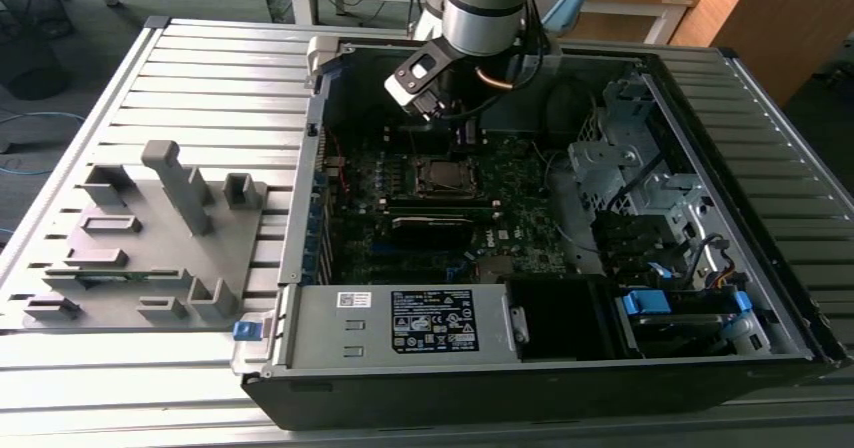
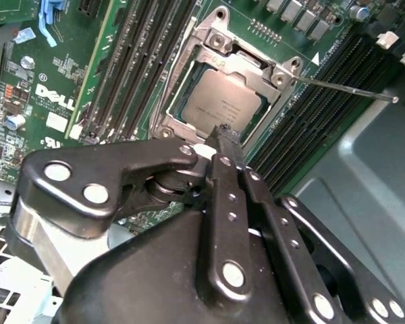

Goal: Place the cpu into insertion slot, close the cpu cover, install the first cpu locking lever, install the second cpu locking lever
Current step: 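Close the cpu cover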

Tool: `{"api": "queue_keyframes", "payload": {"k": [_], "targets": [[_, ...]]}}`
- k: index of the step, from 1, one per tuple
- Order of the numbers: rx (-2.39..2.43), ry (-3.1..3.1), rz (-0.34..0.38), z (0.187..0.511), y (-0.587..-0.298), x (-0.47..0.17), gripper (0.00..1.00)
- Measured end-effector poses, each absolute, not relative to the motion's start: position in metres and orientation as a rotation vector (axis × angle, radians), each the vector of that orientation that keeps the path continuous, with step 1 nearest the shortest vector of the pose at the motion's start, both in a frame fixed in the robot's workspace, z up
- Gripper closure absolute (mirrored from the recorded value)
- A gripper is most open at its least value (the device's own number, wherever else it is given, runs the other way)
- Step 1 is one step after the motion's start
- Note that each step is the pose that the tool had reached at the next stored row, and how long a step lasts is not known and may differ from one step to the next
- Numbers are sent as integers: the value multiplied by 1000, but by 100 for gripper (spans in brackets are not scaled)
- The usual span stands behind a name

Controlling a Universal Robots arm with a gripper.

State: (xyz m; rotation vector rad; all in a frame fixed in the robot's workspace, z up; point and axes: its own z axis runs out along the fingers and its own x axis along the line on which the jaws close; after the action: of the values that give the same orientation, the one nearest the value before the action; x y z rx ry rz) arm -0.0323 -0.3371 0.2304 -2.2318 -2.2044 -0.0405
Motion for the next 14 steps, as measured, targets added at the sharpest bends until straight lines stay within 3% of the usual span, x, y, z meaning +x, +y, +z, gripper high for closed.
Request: {"api": "queue_keyframes", "payload": {"k": [14], "targets": [[-2232,-2204,-41,230,-337,-36,89]]}}
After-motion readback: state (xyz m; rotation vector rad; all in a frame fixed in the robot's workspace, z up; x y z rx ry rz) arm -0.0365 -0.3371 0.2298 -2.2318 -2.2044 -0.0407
